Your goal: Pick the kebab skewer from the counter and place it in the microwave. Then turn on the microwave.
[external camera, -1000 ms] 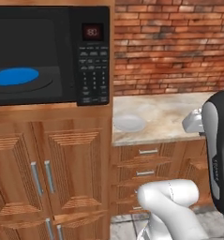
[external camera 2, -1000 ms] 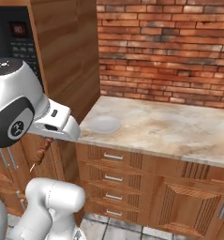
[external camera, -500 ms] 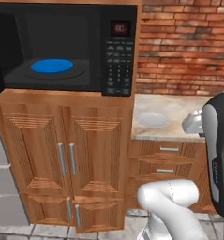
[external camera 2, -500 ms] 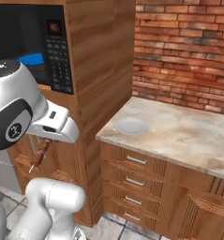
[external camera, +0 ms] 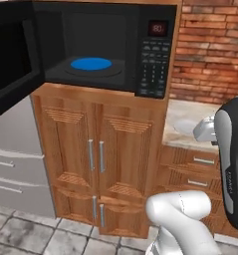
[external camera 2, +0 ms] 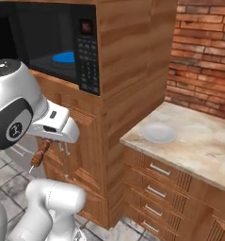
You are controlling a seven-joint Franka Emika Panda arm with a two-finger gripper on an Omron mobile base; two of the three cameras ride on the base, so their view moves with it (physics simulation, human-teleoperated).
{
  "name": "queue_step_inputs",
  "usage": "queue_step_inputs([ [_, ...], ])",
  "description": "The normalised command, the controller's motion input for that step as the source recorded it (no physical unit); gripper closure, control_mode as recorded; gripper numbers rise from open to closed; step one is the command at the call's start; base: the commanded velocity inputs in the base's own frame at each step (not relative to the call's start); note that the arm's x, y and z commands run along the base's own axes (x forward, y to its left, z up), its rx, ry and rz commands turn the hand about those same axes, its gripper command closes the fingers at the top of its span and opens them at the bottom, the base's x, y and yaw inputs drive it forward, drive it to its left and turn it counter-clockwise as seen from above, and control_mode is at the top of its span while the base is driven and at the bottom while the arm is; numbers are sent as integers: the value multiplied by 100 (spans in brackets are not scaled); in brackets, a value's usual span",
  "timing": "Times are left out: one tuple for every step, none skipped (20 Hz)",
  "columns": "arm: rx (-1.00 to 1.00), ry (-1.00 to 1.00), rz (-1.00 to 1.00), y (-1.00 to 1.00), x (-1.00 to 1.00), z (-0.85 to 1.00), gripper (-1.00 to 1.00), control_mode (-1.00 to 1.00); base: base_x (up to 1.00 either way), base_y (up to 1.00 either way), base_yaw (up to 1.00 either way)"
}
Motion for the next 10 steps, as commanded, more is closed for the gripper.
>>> queue_step_inputs([
  [0,0,0,0,0,0,100,100,0,0,37],
  [0,0,0,0,0,0,100,100,0,0,37],
  [0,0,0,0,0,0,100,100,0,1,37],
  [0,0,0,0,0,0,100,100,0,5,39],
  [0,0,0,0,0,0,100,100,0,6,37],
  [0,0,0,0,0,0,100,100,0,14,36],
  [0,0,0,0,0,0,100,100,0,21,35],
  [0,0,0,0,0,0,100,100,0,28,32],
  [0,0,0,0,0,0,100,100,0,44,26],
  [0,0,0,0,0,0,100,100,0,55,22],
])
